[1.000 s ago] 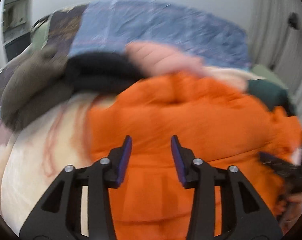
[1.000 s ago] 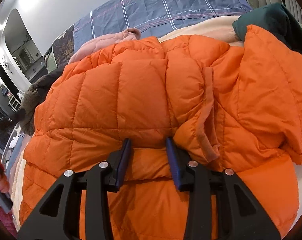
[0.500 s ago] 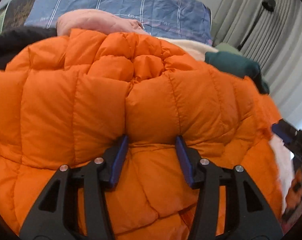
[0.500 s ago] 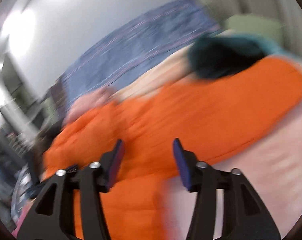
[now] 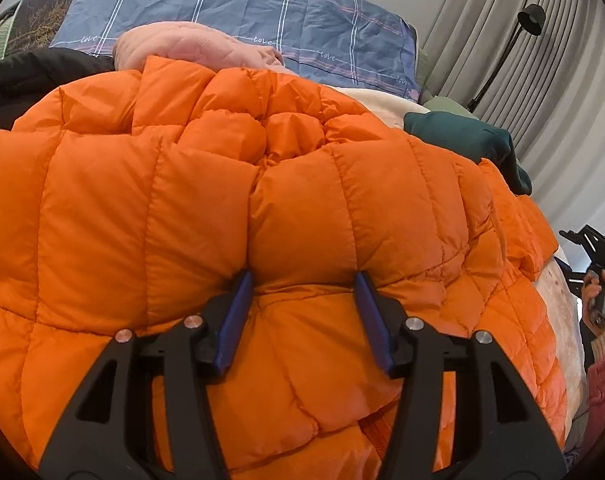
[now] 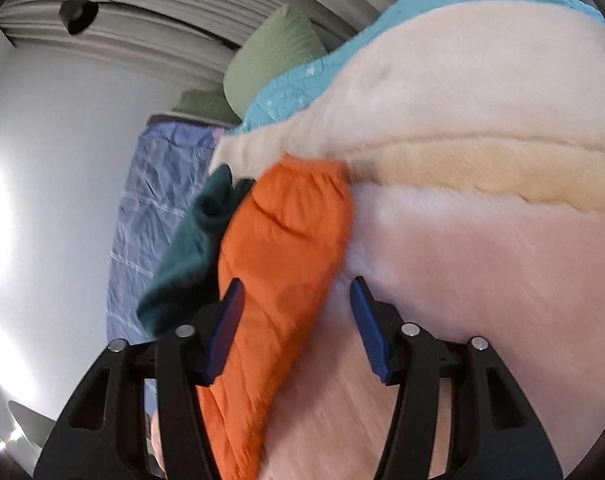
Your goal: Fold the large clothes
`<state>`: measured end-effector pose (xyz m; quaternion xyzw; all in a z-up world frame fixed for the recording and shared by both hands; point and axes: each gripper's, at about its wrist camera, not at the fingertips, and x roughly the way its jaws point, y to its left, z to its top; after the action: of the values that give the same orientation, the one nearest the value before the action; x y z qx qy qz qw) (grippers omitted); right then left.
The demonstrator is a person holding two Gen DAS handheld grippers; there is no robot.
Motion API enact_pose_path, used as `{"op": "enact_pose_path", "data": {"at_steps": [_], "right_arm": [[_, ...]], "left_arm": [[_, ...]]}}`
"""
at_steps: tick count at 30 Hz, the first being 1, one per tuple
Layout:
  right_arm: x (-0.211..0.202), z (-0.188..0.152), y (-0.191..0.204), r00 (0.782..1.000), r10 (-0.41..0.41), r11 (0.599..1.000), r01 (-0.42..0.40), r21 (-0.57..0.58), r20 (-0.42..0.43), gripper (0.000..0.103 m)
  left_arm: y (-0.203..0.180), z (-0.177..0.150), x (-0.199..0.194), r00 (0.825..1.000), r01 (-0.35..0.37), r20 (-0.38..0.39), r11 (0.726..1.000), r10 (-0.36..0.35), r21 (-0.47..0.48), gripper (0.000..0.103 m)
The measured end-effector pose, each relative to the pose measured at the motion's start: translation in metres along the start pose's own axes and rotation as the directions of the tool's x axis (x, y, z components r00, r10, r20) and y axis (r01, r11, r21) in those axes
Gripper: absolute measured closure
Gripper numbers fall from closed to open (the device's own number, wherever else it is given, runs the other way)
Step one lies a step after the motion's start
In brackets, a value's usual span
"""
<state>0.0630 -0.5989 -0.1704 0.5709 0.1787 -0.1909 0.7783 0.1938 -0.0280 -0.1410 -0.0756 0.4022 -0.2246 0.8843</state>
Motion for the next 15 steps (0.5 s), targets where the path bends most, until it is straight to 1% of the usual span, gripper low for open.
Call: {"op": "enact_pose_path", "data": {"at_steps": [1, 2, 4, 5, 7, 8, 9, 10, 11, 13, 14, 15], "right_arm": [[0.004, 0.001, 0.003, 1.0, 0.018, 1.0, -0.018, 0.008, -0.017, 0.086], [0.007, -0.003, 0.01, 0.997, 0.069, 0.997, -0.068, 0.037, -0.037, 0.094], [-0.002, -0.01, 0.033, 0.988, 0.15, 0.989, -0.149, 0.022, -0.033, 0.096], [-0.007, -0.021, 0.059, 0.978, 0.202, 0.978, -0.204, -0.039, -0.049, 0.097], [-0.015, -0.047, 0.103, 0.958, 0.271, 0.949, -0.282, -0.141, -0.094, 0.097], [-0.02, -0.07, 0.135, 0.933, 0.328, 0.914, -0.353, -0.201, -0.149, 0.097], [-0.025, -0.089, 0.159, 0.91, 0.366, 0.881, -0.406, -0.244, -0.194, 0.097], [-0.031, -0.112, 0.182, 0.883, 0.401, 0.839, -0.46, -0.289, -0.243, 0.097], [-0.039, -0.146, 0.212, 0.844, 0.435, 0.773, -0.529, -0.35, -0.314, 0.097], [-0.052, -0.202, 0.247, 0.79, 0.448, 0.657, -0.608, -0.446, -0.418, 0.097], [-0.058, -0.239, 0.262, 0.759, 0.438, 0.578, -0.648, -0.496, -0.482, 0.097], [-0.061, -0.278, 0.271, 0.727, 0.407, 0.502, -0.684, -0.53, -0.553, 0.096]], "left_arm": [[0.0, 0.0, 0.0, 1.0, -0.001, 0.001, 1.0, 0.001, 0.001, 0.048], [-0.001, 0.0, 0.0, 1.0, -0.003, 0.003, 1.0, 0.003, 0.003, 0.048], [-0.001, -0.001, 0.0, 1.0, -0.004, 0.006, 1.0, 0.004, 0.004, 0.048], [-0.001, -0.001, -0.001, 1.0, -0.004, 0.006, 1.0, 0.004, 0.004, 0.048], [0.0, -0.002, -0.001, 1.0, -0.004, 0.008, 1.0, 0.004, 0.005, 0.048], [0.0, -0.002, -0.001, 1.0, -0.005, 0.007, 1.0, 0.005, 0.005, 0.048], [0.0, -0.002, -0.001, 1.0, -0.004, 0.007, 1.0, 0.004, 0.005, 0.048], [0.0, -0.002, -0.001, 1.0, -0.003, 0.007, 1.0, 0.003, 0.004, 0.047], [0.0, -0.002, -0.001, 1.0, -0.001, 0.007, 1.0, 0.001, 0.002, 0.047], [0.003, -0.001, -0.006, 1.0, 0.01, 0.01, 1.0, -0.01, -0.016, 0.047], [0.005, -0.001, -0.01, 1.0, 0.019, 0.011, 0.999, -0.019, -0.031, 0.047], [0.007, 0.0, -0.014, 1.0, 0.027, 0.011, 0.999, -0.026, -0.044, 0.046]]}}
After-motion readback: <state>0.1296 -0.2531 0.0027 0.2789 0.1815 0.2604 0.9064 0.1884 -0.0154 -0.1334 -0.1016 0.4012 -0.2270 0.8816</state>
